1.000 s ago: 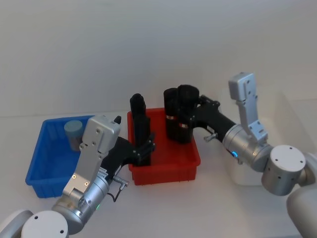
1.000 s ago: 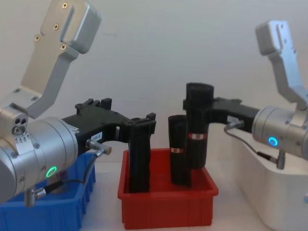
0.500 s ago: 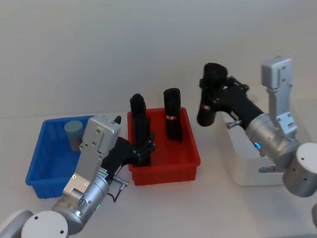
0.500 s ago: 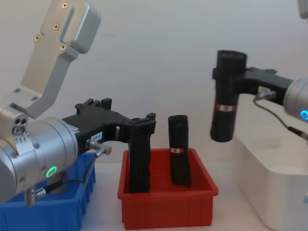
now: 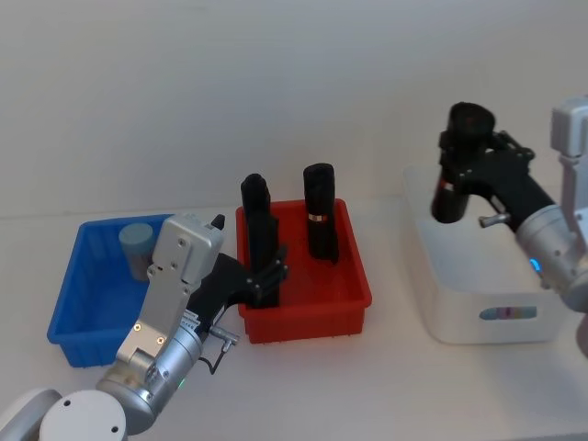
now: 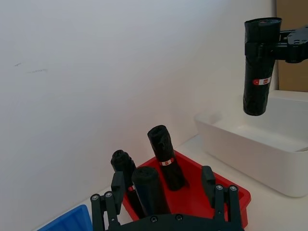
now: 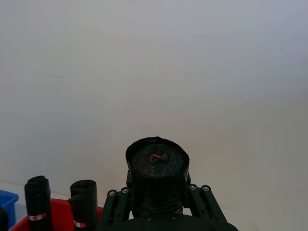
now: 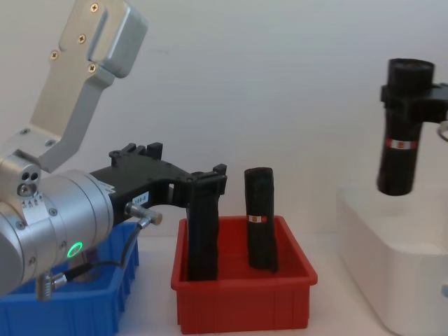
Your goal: Pick the cotton swabs from the blue box and place them into the white box.
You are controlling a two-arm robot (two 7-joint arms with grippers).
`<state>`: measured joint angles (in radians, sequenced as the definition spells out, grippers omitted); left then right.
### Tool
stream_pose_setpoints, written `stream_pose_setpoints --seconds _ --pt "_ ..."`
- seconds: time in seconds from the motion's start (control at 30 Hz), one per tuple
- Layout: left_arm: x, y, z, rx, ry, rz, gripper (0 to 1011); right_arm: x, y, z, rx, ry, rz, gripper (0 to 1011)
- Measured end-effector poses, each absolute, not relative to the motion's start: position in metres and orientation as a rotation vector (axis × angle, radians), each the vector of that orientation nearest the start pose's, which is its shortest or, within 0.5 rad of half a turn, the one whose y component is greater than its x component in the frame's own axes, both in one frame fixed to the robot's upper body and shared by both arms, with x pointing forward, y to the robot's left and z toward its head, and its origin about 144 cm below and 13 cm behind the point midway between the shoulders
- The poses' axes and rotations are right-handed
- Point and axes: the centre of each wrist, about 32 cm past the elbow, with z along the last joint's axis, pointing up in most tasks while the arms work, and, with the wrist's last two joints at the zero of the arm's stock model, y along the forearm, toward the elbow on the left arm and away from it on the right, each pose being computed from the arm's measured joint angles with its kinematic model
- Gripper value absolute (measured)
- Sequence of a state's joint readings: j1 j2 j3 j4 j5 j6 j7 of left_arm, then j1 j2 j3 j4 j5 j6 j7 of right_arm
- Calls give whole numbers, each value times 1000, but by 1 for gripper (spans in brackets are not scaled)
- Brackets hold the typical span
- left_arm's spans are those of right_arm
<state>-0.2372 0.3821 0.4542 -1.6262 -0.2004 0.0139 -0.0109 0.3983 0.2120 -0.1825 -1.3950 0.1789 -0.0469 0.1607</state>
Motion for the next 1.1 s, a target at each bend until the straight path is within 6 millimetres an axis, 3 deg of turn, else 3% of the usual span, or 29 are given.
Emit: stream_pose_setpoints --seconds 0.23,0.73,1.0,1.1 --pt "492 198 1204 61 -268 1124 1004 555 -261 1233 73 -239 -1344 499" --pt "492 198 1204 61 -268 1124 1004 549 -273 1225 37 -207 -1380 503" --pt "492 198 1204 61 -268 1124 1004 548 -276 1221 30 -195 -1384 700" --pt "492 198 1204 61 -268 1124 1004 548 -277 1220 30 -193 -1384 833"
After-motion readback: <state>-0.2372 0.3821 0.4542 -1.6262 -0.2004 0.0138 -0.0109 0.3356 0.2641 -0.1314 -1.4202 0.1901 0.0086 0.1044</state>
